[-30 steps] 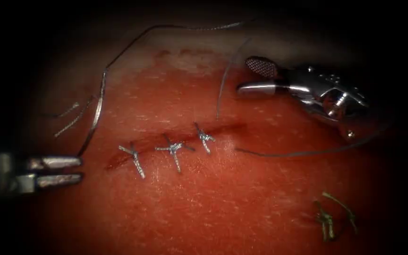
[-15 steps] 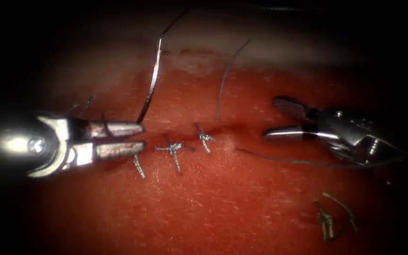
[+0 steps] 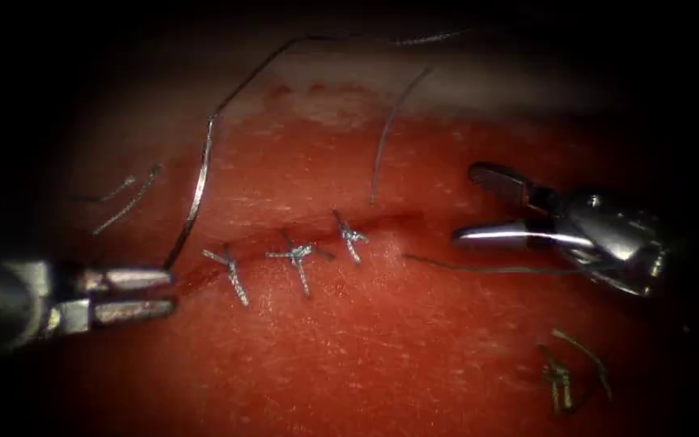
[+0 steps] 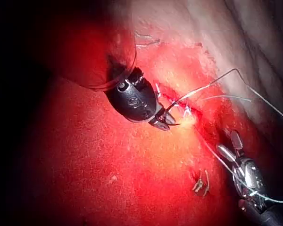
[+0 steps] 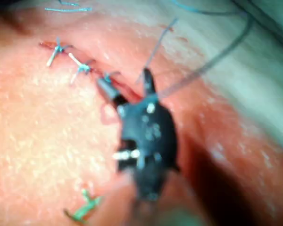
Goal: Wound Closure
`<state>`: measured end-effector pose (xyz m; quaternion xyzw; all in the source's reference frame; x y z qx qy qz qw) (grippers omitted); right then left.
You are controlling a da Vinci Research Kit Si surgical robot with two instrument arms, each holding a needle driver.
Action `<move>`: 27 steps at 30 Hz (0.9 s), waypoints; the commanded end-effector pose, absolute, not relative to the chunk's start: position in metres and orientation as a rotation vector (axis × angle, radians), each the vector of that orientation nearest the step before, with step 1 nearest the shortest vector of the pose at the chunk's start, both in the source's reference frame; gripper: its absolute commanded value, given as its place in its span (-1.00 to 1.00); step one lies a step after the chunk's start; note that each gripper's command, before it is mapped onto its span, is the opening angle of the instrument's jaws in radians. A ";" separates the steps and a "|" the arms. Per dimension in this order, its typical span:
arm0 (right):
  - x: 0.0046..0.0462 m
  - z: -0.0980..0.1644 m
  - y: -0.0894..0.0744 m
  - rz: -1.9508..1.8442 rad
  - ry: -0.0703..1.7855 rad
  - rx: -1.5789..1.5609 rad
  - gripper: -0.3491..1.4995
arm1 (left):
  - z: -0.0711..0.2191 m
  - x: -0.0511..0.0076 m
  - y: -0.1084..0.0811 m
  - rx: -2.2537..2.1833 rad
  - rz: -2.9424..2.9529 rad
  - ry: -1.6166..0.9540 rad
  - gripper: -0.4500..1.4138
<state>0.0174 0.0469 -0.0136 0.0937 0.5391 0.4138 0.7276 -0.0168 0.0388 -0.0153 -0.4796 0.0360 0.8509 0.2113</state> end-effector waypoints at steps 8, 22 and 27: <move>0.0184 -0.012 0.047 0.905 1.192 0.201 0.57 | -0.015 -0.0175 0.037 -1.262 2.074 -0.396 0.31; 0.0193 -0.012 0.046 0.897 1.199 0.193 0.58 | -0.015 -0.0168 0.041 -0.892 1.653 -0.455 0.07; 0.0199 -0.012 0.046 0.889 1.202 0.200 0.58 | -0.013 -0.0162 0.042 -0.659 1.651 -0.385 -0.01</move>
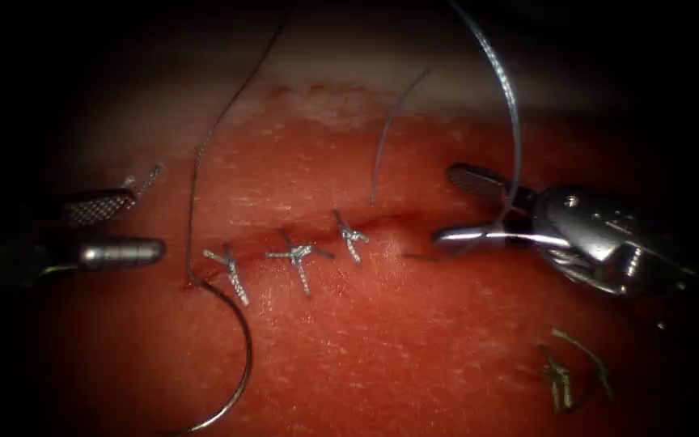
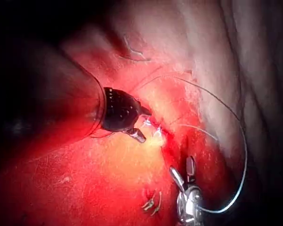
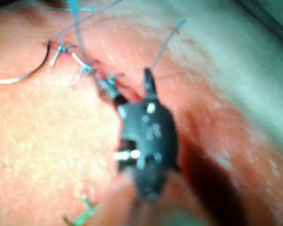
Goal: Wound Closure
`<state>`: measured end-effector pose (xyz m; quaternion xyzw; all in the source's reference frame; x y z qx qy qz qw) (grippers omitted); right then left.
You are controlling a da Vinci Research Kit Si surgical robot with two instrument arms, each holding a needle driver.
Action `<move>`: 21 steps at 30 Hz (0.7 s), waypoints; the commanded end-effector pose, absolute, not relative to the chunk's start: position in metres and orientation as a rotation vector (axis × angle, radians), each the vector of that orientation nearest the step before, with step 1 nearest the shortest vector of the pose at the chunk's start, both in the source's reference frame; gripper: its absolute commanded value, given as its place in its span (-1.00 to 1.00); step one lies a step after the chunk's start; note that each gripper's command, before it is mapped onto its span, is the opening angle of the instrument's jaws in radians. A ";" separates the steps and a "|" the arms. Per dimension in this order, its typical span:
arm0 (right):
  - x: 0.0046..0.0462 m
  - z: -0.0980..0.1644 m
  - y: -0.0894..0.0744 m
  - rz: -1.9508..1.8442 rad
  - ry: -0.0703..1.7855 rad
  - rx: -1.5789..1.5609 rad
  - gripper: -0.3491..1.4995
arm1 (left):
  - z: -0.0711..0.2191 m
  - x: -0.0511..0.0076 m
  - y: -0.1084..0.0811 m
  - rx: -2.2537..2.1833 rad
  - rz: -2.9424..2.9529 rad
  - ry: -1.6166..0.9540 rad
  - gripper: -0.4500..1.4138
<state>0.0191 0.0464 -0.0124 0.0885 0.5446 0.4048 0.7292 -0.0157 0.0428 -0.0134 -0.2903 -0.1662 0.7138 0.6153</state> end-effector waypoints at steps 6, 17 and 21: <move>0.0205 -0.012 0.046 0.885 1.202 0.205 0.58 | -0.007 -0.0159 0.042 -0.516 1.621 -0.391 0.22; 0.0208 -0.011 0.045 0.882 1.198 0.204 0.58 | 0.000 -0.0180 0.041 -0.295 1.590 -0.340 0.23; 0.0208 -0.011 0.045 0.879 1.200 0.205 0.58 | 0.001 -0.0179 0.041 -0.250 1.583 -0.307 0.23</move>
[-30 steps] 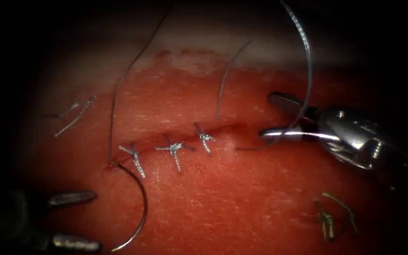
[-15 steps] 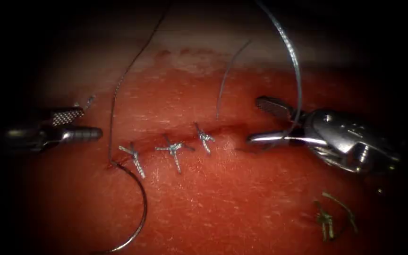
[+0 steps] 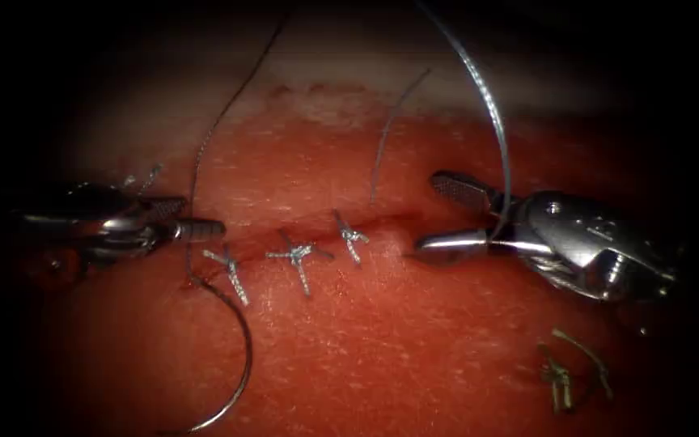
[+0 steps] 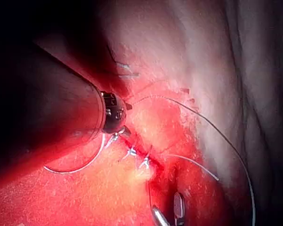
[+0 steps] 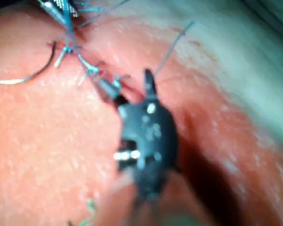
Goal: Wound Closure
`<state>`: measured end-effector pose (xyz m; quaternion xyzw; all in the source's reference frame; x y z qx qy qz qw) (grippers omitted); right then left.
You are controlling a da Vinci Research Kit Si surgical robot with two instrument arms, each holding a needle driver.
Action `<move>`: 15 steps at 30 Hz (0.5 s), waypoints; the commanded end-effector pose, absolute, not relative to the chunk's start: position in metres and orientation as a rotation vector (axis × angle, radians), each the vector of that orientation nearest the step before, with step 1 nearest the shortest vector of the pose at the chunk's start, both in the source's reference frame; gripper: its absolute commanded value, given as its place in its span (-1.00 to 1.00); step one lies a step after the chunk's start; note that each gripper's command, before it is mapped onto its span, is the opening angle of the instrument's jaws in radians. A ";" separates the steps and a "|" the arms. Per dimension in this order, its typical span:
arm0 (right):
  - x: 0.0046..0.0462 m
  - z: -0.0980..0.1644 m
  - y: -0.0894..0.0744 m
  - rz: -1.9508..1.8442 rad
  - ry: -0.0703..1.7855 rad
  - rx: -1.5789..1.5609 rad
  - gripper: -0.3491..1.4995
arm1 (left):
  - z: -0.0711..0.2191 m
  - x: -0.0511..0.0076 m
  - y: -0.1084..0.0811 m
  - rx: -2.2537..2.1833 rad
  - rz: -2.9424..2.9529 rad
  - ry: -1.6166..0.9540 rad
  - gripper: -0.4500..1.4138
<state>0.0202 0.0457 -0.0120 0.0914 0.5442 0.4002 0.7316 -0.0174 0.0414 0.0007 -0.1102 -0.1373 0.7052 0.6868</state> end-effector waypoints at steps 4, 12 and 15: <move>0.0211 -0.011 0.045 0.877 1.198 0.207 0.60 | 0.003 -0.0176 0.041 -0.191 1.603 -0.251 0.25; 0.0214 -0.011 0.045 0.870 1.202 0.216 0.60 | 0.006 -0.0176 0.039 -0.122 1.625 -0.248 0.24; 0.0214 -0.011 0.045 0.870 1.202 0.216 0.60 | 0.006 -0.0176 0.039 -0.084 1.469 -0.312 -0.20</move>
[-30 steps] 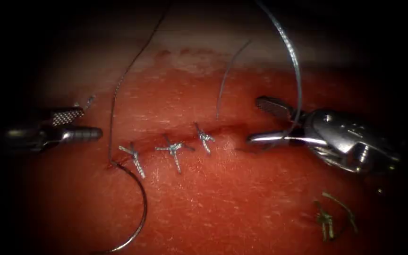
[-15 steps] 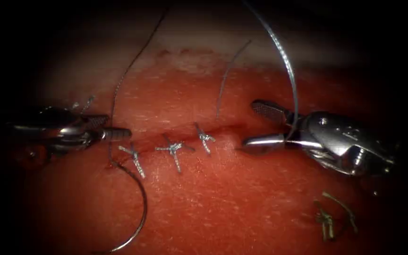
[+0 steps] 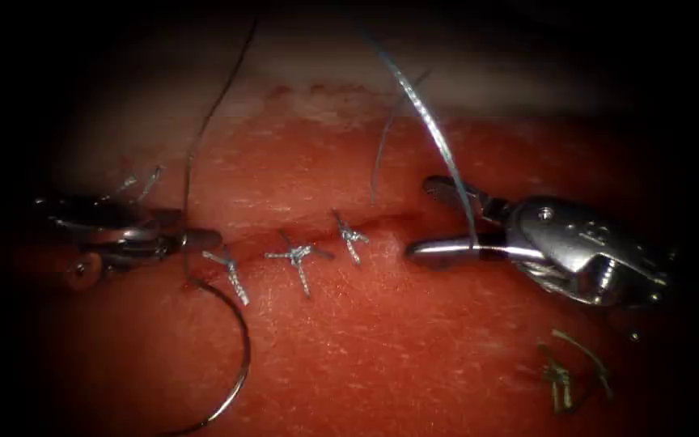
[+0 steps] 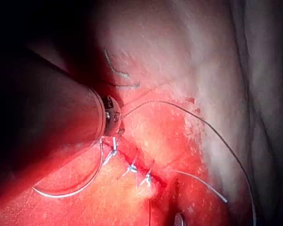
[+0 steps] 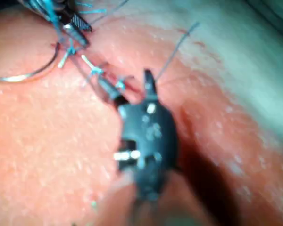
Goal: Wound Closure
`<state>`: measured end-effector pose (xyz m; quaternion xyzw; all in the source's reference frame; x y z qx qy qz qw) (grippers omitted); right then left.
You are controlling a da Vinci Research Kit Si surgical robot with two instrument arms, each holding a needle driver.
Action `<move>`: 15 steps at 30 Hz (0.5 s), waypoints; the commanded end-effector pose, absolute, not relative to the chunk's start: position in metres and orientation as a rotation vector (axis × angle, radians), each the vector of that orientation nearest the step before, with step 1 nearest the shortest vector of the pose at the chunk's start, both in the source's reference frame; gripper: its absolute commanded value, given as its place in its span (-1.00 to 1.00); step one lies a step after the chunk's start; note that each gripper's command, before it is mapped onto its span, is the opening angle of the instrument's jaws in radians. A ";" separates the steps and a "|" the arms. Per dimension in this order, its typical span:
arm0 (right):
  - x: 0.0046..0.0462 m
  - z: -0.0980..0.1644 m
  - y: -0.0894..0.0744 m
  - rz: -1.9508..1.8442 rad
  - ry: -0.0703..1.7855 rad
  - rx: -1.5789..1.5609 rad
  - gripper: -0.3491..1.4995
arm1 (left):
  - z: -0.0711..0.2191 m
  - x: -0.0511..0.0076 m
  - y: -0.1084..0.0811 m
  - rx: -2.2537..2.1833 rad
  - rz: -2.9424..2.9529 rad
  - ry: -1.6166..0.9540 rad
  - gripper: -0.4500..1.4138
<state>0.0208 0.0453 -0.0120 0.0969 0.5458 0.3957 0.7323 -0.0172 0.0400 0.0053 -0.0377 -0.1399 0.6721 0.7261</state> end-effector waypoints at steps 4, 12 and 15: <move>0.0213 -0.011 0.045 0.870 1.202 0.217 0.60 | 0.004 -0.0174 0.041 -0.095 1.394 -0.283 -0.89; 0.0184 -0.013 0.045 0.857 1.204 0.241 0.80 | -0.001 -0.0194 0.044 -0.161 1.460 -0.281 -0.89; 0.0177 -0.014 0.047 0.833 1.199 0.229 0.80 | -0.003 -0.0209 0.044 -0.172 1.524 -0.279 -0.89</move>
